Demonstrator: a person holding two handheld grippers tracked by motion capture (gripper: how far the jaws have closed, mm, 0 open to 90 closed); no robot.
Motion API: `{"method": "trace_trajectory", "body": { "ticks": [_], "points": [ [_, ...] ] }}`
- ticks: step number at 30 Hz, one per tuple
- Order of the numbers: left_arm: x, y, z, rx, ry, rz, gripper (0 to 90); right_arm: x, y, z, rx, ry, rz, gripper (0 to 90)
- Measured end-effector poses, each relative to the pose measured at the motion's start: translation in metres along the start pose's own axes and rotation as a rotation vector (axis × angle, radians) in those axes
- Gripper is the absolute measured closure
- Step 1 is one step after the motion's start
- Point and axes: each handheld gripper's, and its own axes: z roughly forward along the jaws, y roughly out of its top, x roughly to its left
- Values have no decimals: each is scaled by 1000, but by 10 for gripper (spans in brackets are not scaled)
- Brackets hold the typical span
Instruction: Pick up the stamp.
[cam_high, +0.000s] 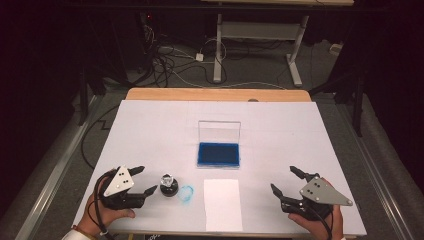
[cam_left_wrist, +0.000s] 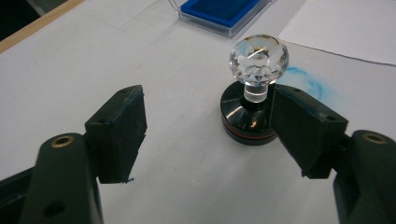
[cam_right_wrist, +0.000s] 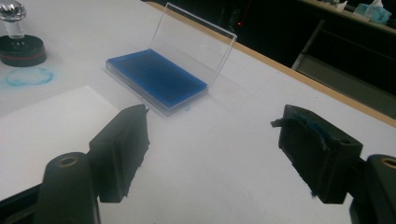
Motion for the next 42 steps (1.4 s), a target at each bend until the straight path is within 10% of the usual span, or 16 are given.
{"method": "trace_trajectory", "body": {
  "ticks": [23,42],
  "points": [
    [-4,16,-6,84,-88,15,278,7,3,4,12,16,-23,225],
    [-7,43,37,197,-197,-7,277,11,0,10,61,1,-66,232]
  ]
}}
